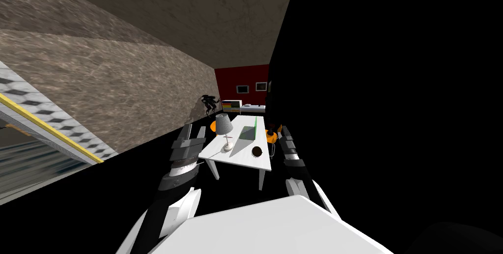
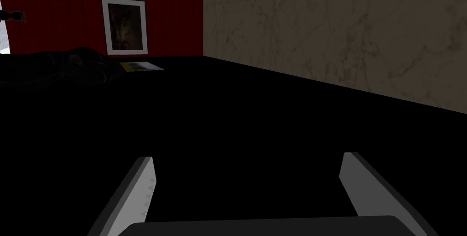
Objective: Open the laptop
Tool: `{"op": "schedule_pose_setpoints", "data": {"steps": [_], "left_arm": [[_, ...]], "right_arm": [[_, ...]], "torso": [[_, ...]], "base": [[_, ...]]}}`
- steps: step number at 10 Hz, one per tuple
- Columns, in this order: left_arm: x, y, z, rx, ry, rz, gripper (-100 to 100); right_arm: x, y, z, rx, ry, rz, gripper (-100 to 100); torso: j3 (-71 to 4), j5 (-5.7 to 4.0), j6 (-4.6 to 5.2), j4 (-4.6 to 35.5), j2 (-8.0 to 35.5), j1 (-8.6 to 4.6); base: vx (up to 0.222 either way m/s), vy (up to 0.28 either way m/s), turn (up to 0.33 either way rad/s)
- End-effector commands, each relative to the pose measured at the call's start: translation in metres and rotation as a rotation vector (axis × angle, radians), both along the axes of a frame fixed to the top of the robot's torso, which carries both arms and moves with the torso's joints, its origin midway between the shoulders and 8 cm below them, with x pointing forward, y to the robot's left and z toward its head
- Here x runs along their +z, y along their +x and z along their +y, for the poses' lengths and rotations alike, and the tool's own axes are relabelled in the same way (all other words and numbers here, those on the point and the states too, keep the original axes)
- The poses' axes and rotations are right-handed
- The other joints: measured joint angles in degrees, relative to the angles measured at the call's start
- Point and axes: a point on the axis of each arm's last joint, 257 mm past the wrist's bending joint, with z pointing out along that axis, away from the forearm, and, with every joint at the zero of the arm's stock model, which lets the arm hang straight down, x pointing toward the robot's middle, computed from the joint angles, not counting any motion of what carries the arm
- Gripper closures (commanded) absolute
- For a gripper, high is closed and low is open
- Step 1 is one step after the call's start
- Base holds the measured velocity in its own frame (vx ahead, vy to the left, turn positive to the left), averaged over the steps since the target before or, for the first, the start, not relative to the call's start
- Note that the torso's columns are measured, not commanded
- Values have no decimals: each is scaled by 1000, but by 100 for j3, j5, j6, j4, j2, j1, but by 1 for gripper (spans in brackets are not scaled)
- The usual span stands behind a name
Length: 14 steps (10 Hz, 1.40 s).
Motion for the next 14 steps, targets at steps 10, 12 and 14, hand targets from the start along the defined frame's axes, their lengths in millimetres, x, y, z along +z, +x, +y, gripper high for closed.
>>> {"op": "schedule_pose_setpoints", "data": {"steps": [10,12,14], "left_arm": [[0,0,0,0,0,0,0],[0,0,0,0,0,0,0],[0,0,0,0,0,0,0]], "right_arm": [[-4,2,1,6,-45,16,-100],[-13,6,1,6,-126,49,-100],[-24,12,-2,-10,-224,91,-100]], "torso": [[-7919,0,0,3960,3962,0],[-8426,1,0,4205,4208,3],[-8457,1,0,4226,4226,4]], "base": [[1,1,4],[3,16,57],[4,28,71]]}}
